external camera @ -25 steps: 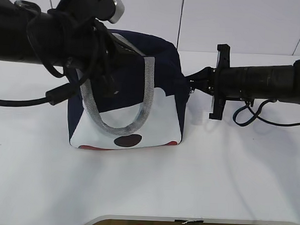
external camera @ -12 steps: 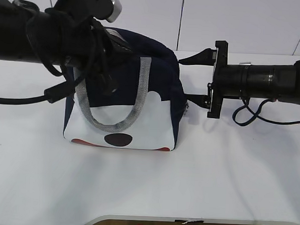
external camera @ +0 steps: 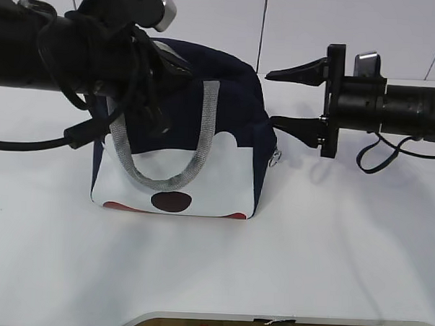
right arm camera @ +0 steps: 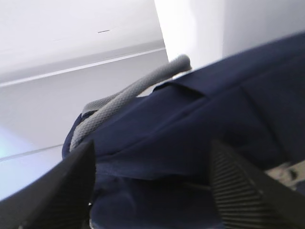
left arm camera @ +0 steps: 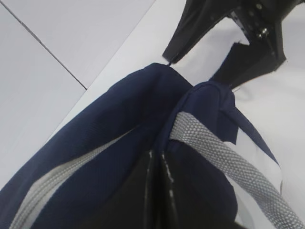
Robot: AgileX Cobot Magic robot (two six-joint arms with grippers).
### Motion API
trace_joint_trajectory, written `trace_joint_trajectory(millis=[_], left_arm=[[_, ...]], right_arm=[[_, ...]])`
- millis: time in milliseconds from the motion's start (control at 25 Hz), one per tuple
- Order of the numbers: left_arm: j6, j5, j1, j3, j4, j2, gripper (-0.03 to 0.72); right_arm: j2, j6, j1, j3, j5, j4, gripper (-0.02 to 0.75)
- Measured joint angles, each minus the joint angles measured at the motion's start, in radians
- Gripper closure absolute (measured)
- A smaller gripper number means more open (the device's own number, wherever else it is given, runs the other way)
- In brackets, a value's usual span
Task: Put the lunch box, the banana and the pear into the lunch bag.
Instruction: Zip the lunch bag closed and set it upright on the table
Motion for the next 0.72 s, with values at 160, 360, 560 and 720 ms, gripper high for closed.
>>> trace_joint_trajectory(millis=[160, 360, 560, 720], left_arm=[[0.000, 0.000, 0.000, 0.000, 0.000, 0.000, 0.697], [0.000, 0.000, 0.000, 0.000, 0.000, 0.000, 0.697], [0.000, 0.000, 0.000, 0.000, 0.000, 0.000, 0.697], [0.000, 0.000, 0.000, 0.000, 0.000, 0.000, 0.697]], right_arm=[[0.000, -0.155, -0.046, -0.013, 0.007, -0.065, 0.153], [0.000, -0.297, -0.062, -0.131, 0.019, -0.390, 0.156], [0.000, -0.365, -0.060, -0.326, 0.047, -0.835, 0.158], [0.000, -0.478, -0.060, -0.463, 0.052, -0.939, 0.159]])
